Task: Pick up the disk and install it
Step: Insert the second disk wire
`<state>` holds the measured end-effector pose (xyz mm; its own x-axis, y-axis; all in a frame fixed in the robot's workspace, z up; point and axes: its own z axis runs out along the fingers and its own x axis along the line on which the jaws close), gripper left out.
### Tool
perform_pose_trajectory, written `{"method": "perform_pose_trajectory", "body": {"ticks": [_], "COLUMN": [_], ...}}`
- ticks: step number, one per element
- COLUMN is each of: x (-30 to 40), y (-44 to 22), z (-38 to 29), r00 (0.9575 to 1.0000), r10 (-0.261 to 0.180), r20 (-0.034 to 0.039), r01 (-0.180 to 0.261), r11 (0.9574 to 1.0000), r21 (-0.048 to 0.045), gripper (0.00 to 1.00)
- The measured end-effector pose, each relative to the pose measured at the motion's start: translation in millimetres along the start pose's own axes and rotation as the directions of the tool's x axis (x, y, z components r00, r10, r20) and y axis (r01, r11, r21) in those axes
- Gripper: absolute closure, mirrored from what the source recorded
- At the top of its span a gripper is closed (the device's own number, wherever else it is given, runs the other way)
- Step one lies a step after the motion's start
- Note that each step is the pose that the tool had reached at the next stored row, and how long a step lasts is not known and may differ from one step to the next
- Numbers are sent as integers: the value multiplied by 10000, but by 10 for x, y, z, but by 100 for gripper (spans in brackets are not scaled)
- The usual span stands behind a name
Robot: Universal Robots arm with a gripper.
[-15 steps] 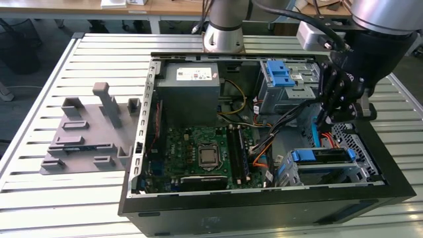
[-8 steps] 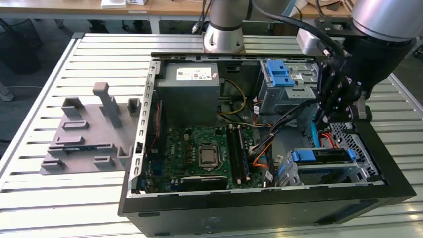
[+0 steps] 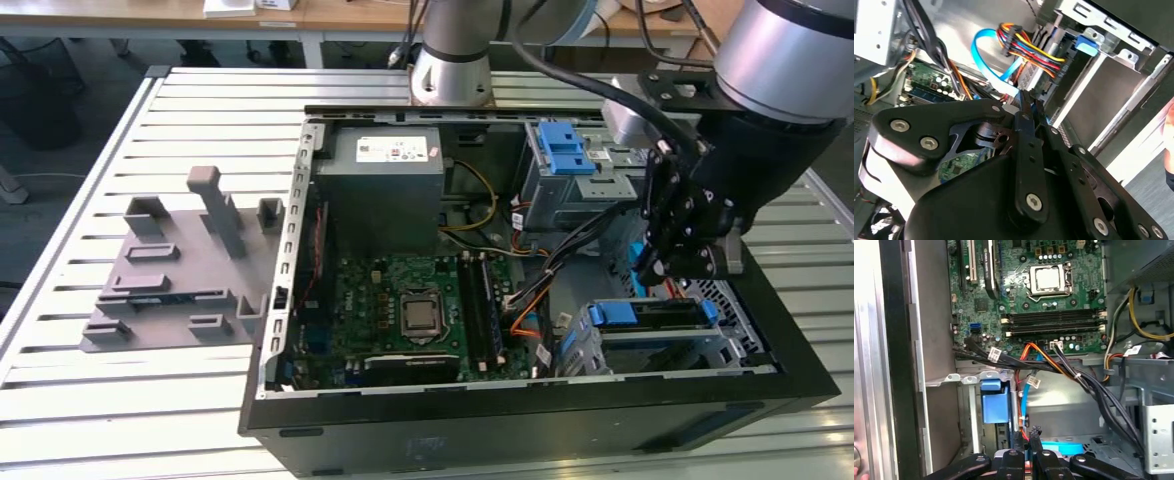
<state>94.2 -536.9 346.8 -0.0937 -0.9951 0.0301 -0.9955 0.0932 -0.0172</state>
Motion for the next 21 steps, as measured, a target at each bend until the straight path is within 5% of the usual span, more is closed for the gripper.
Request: {"method": "perform_pose_trajectory", "body": {"ticks": [7,12,21], "x": [15,100,111], "y": [-1,-10,-62], "z": [16,50,79], "r00": [10000,10000,10000], "r10": [-1,-1,14], "r20": [1,7,6], "r01": [1,1,-14], "r11": [10000,10000,10000], "r21": [-1,-2,-8], "gripper": [84,84,84]}}
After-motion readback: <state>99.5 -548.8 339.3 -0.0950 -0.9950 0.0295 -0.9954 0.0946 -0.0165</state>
